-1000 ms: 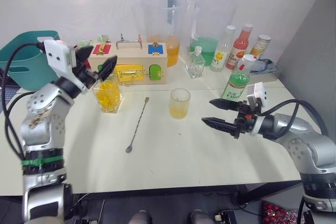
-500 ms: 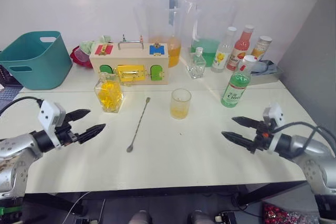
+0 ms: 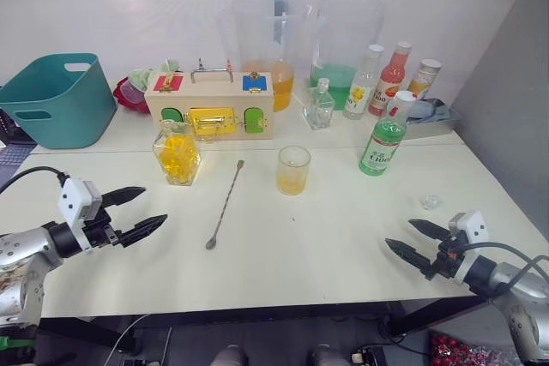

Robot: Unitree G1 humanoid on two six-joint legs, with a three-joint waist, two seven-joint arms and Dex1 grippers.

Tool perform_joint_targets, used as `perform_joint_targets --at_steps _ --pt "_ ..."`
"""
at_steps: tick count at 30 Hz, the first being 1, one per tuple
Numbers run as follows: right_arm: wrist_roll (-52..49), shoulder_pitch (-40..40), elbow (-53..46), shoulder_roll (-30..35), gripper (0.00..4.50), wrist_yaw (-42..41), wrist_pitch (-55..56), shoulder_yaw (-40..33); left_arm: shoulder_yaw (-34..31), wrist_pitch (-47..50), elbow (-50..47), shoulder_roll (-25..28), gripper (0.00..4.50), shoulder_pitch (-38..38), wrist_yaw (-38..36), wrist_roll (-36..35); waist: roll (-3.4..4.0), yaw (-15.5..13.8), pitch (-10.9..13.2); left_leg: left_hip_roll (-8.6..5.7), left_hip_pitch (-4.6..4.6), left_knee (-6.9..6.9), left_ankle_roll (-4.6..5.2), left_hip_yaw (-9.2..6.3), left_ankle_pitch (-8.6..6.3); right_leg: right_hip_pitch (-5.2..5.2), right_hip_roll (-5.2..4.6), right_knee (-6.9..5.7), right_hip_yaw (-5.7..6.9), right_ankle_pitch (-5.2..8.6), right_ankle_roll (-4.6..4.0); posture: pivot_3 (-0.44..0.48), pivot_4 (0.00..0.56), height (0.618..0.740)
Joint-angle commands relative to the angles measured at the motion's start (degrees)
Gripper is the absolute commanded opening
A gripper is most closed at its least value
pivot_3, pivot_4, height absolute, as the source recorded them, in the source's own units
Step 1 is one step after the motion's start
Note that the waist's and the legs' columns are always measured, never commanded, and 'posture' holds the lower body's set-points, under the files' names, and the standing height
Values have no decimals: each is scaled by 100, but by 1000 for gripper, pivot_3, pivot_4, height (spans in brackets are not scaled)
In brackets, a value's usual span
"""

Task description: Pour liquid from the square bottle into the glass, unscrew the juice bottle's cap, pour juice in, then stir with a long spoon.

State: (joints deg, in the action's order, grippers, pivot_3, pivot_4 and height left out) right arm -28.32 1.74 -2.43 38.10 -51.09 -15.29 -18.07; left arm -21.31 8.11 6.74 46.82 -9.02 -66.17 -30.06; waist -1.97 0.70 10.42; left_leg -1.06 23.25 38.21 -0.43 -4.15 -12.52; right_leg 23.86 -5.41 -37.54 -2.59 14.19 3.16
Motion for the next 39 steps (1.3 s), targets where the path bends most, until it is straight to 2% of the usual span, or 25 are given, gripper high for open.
perform_joint_targets --at_steps 1,6,13,19,23,27,29,33,39 --pt "-127 83 -284 -23 4500 114 83 -301 71 257 -572 21 4491 -362 -169 -434 0 -7 0 1 0 0 0 0 0 0 0 0 0 0 0 0 150 740" --pt "-273 228 -501 -96 4500 215 46 -513 231 667 -962 -80 4491 -693 -206 -795 8 10 -4 0 -2 0 0 -1 0 -3 1 -1 0 0 0 0 150 740" --pt "-687 218 -936 -215 4500 470 -195 -779 315 754 -1111 -147 4491 -725 -264 -877 14 45 -8 5 -10 -12 0 1 0 -3 8 0 -4 2 -4 0 150 740" --pt "-671 -1209 -571 -20 4500 1020 -784 -468 380 750 -1294 -204 4491 -521 -164 -846 23 70 -4 6 -12 -12 -1 11 1 0 7 2 -11 2 -4 0 150 740" --pt "-386 -2502 265 -85 4500 1278 -652 -230 256 772 -1568 -292 4491 -335 93 -901 23 58 -4 8 -11 -17 -1 11 1 4 10 -1 -9 3 -6 0 150 740" --pt "52 -3339 1059 -29 4500 1172 -412 153 173 754 -1808 -339 4491 -102 240 -919 23 34 -4 5 -3 -20 -1 16 1 19 6 -4 -15 2 -7 0 150 740" --pt "135 -3487 1238 -29 4500 1105 -335 218 158 756 -1860 -339 4491 -56 274 -935 23 9 -4 5 0 -23 0 15 1 20 6 -3 -14 2 -7 0 150 740" --pt "737 -4746 2833 -154 4500 1230 184 586 -60 739 -2209 -461 4491 293 625 -959 25 66 -3 1 1 -24 -2 32 1 27 -1 4 -25 1 -6 0 150 740" --pt "930 -5561 4043 -248 4500 1214 742 498 -182 760 -2619 -569 4491 724 861 -984 25 119 -3 7 -3 -38 0 36 0 29 4 1 -29 0 -9 0 150 740"
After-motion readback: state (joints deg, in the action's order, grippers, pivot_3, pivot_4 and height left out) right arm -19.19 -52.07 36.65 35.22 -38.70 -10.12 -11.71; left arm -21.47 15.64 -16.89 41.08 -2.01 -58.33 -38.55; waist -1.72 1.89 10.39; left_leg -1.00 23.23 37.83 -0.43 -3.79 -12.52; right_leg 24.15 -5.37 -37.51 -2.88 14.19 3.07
